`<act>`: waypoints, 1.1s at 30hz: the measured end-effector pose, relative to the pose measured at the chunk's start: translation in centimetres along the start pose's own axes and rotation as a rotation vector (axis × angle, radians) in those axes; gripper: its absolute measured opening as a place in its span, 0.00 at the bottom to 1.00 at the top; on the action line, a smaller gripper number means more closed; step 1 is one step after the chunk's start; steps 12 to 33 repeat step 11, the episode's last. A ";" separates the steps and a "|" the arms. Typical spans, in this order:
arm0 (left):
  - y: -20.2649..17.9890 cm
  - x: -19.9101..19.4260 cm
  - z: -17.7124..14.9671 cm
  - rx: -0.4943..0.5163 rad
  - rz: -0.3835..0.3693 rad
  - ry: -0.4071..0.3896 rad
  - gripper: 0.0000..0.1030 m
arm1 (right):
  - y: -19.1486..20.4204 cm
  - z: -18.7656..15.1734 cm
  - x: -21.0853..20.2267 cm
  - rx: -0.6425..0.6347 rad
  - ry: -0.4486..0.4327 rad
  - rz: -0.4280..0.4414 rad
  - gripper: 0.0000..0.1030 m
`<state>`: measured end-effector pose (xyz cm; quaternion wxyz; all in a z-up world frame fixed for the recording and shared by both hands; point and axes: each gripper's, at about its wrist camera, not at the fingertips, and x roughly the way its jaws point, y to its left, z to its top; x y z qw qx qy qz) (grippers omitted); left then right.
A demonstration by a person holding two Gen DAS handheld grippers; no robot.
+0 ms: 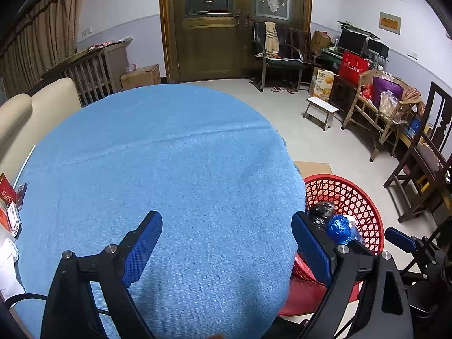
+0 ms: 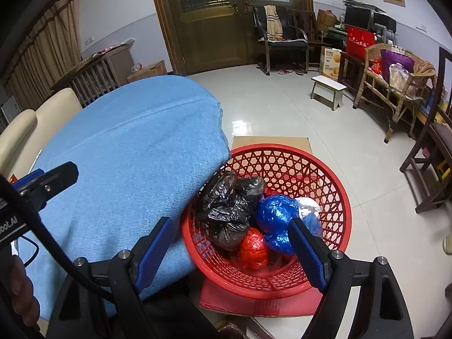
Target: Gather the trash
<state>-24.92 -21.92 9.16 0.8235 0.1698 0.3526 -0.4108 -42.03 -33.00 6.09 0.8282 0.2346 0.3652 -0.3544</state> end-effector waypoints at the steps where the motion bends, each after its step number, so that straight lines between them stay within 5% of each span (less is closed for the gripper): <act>1: -0.1 0.0 0.0 0.000 -0.005 0.000 0.90 | -0.1 0.0 0.1 0.002 0.002 -0.002 0.83; 33: -0.2 -0.2 -0.2 0.002 -0.027 -0.003 0.90 | -0.2 -0.2 0.4 0.008 0.009 -0.011 0.83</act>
